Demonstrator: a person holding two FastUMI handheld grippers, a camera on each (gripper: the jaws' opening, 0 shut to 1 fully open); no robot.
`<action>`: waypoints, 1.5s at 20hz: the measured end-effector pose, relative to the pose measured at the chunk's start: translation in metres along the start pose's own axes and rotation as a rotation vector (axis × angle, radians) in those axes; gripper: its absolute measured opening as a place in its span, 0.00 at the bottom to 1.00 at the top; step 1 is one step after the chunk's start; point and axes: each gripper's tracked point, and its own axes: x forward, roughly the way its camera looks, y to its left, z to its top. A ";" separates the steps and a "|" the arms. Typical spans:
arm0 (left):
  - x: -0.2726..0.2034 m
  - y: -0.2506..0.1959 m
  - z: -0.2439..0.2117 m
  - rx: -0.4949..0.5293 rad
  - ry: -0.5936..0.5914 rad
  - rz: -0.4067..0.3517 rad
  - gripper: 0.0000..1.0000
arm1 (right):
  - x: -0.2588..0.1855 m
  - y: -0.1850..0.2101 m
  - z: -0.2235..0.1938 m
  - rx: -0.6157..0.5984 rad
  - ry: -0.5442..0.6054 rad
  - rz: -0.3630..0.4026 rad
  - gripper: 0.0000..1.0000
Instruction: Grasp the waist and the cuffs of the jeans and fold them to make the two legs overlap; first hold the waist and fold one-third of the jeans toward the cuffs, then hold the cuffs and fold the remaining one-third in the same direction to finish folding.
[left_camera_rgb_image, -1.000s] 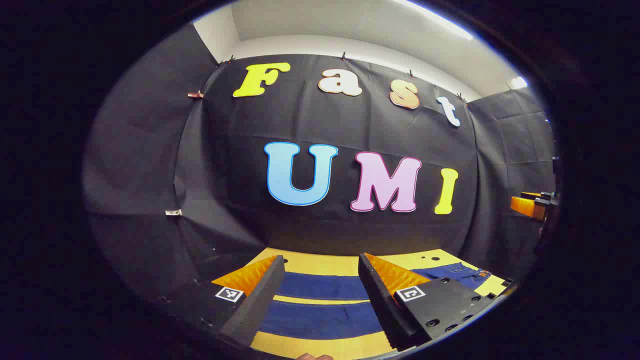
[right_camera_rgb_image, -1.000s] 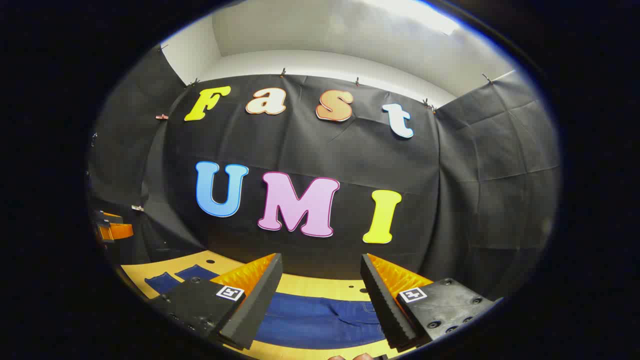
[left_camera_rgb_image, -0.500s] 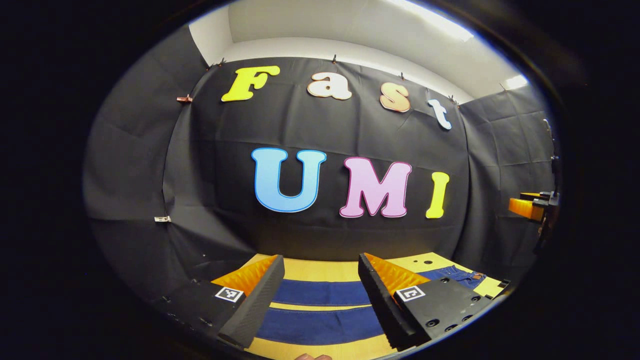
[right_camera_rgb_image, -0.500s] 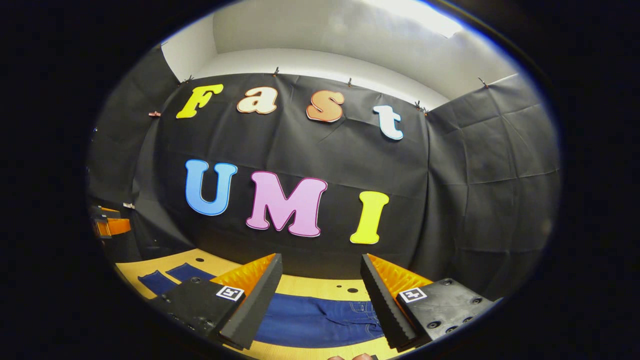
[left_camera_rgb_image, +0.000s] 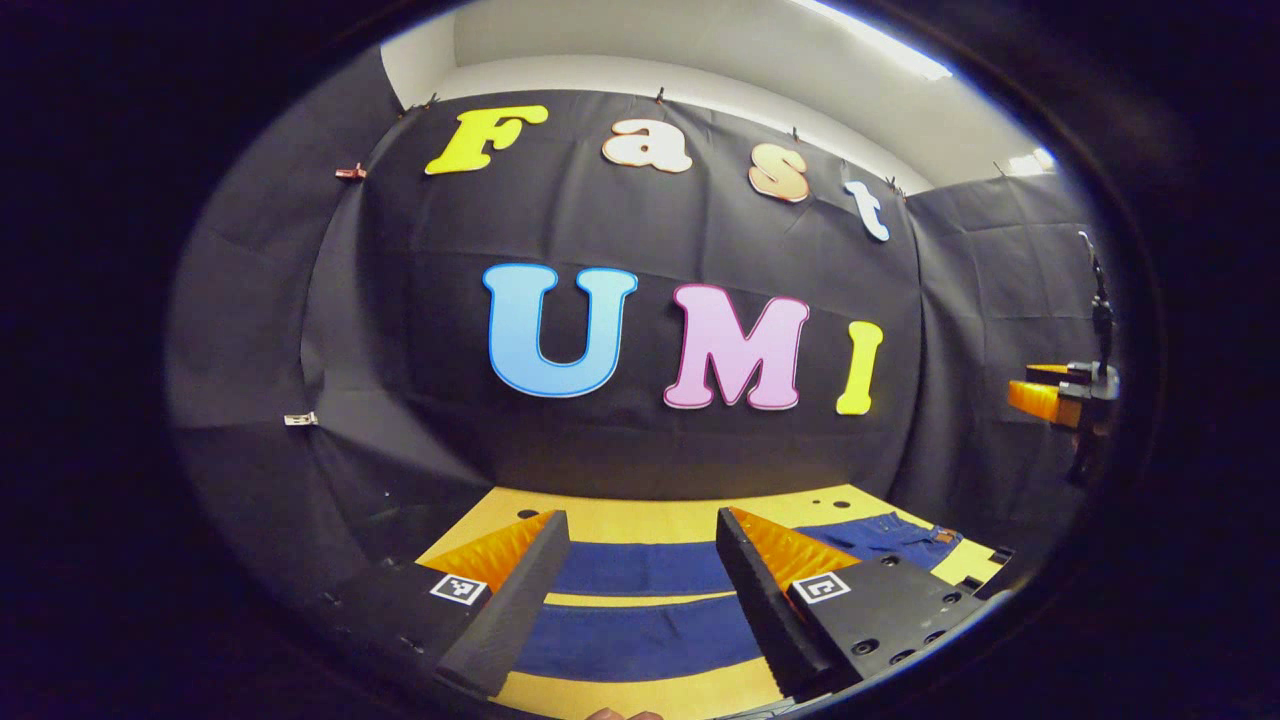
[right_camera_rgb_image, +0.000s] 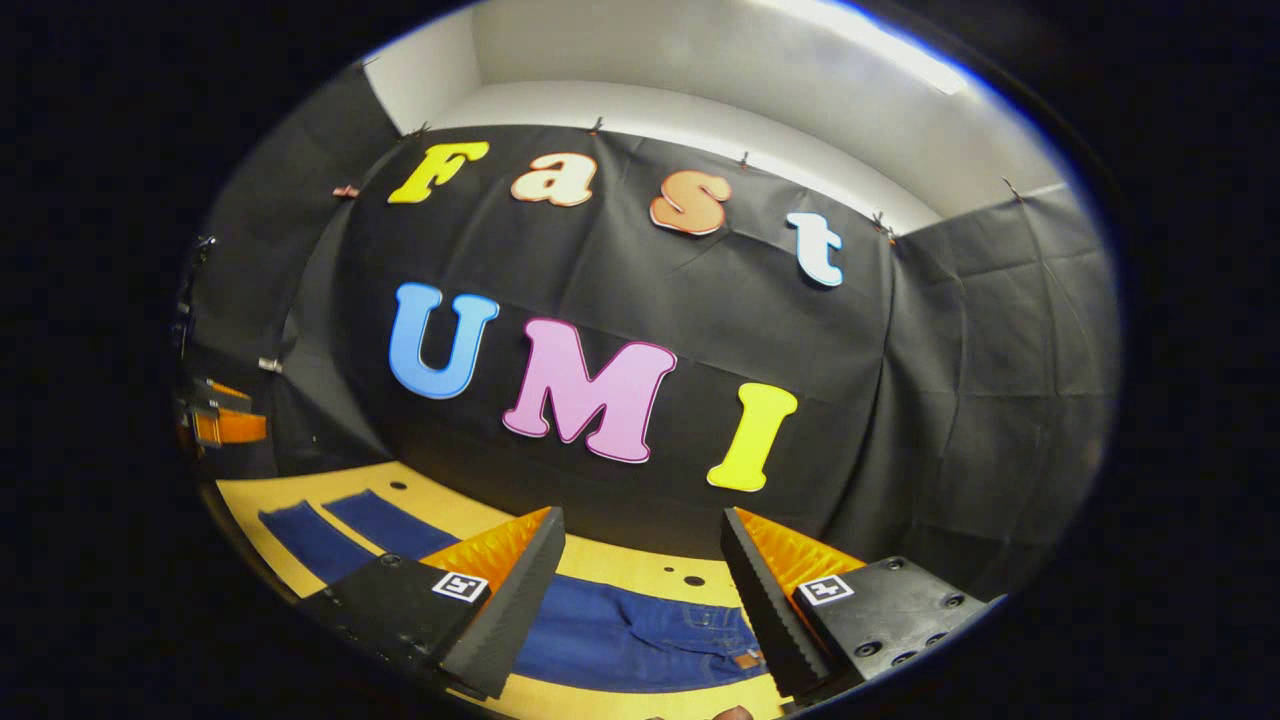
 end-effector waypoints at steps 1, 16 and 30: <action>0.001 0.008 -0.005 0.031 0.025 -0.021 0.95 | 0.004 0.005 -0.005 -0.037 0.013 0.039 0.94; 0.034 0.043 -0.210 0.504 0.840 -0.652 0.96 | 0.070 0.042 -0.240 -0.244 0.619 0.622 0.97; 0.064 0.093 -0.319 0.819 1.245 -0.851 0.96 | 0.026 0.011 -0.443 -0.400 1.189 1.030 0.97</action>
